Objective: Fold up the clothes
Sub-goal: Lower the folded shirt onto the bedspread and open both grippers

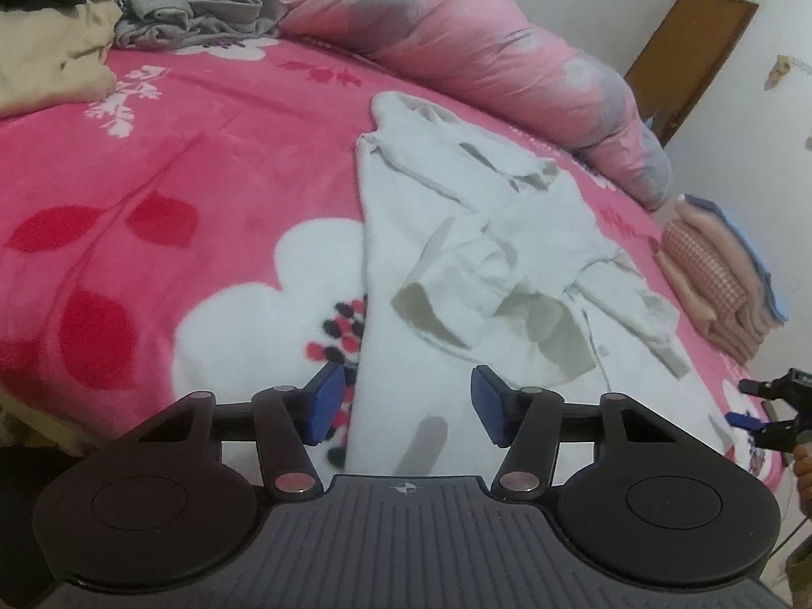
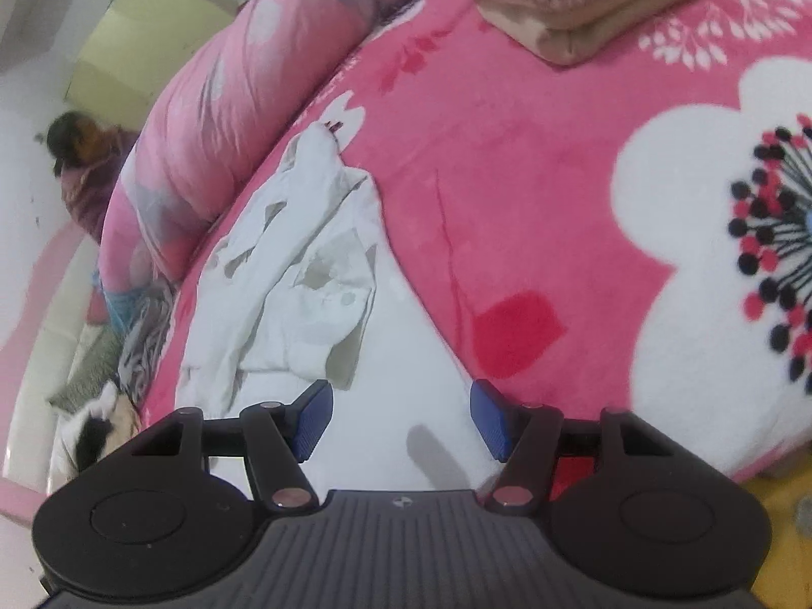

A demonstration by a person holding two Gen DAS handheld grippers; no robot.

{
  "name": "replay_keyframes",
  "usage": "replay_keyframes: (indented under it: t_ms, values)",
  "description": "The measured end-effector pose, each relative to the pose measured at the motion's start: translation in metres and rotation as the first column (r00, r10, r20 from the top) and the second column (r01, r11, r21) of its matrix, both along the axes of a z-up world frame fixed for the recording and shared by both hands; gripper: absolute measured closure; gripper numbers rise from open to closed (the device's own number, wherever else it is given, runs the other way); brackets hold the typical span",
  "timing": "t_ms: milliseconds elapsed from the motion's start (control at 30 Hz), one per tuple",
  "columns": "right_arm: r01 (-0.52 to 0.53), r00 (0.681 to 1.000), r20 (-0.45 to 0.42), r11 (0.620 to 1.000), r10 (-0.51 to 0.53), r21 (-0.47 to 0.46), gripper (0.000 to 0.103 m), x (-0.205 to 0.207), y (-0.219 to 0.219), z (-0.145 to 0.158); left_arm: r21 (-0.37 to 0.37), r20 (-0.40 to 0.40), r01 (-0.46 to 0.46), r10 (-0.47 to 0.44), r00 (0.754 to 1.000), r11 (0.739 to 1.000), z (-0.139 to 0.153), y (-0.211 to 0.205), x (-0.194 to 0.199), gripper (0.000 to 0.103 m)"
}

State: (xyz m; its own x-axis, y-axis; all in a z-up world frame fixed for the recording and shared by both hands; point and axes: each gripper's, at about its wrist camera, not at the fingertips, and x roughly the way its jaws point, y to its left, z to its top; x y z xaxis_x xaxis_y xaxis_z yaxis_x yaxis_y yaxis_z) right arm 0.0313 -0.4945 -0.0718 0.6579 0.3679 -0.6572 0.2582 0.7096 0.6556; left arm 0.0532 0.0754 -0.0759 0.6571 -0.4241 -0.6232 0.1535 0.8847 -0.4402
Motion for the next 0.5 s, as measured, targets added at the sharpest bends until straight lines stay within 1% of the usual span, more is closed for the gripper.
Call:
replay_keyframes:
  t_ms: [67,100,233,367,433,500]
  values:
    - [0.014,1.000,0.002,1.000,-0.014,-0.005,0.040,0.006,-0.003,-0.004,0.021,-0.006,0.010,-0.010,1.000,1.000,-0.002,-0.004,0.004,0.052]
    - [0.020,1.000,0.003,1.000,-0.020,-0.007,0.040,0.009,-0.004,-0.007,0.031,-0.008,0.012,-0.012,1.000,0.999,-0.004,-0.006,0.005,0.054]
    - [0.022,1.000,0.009,1.000,-0.022,0.007,0.041,0.018,-0.009,-0.014,0.023,0.017,-0.003,0.003,1.000,1.000,0.000,-0.001,0.008,0.056]
    - [-0.002,1.000,0.014,1.000,0.002,0.007,0.041,0.027,-0.010,-0.016,0.014,-0.054,0.045,-0.044,0.998,0.999,-0.008,-0.003,0.017,0.056]
    - [-0.018,1.000,0.009,1.000,0.018,0.011,0.042,0.030,-0.009,-0.020,0.009,-0.059,0.062,-0.062,0.996,0.998,-0.010,-0.003,0.012,0.056]
    - [-0.060,0.998,0.017,0.998,0.059,0.021,0.042,0.025,-0.004,-0.019,0.001,-0.060,0.088,-0.088,0.994,0.996,-0.009,-0.003,0.005,0.056]
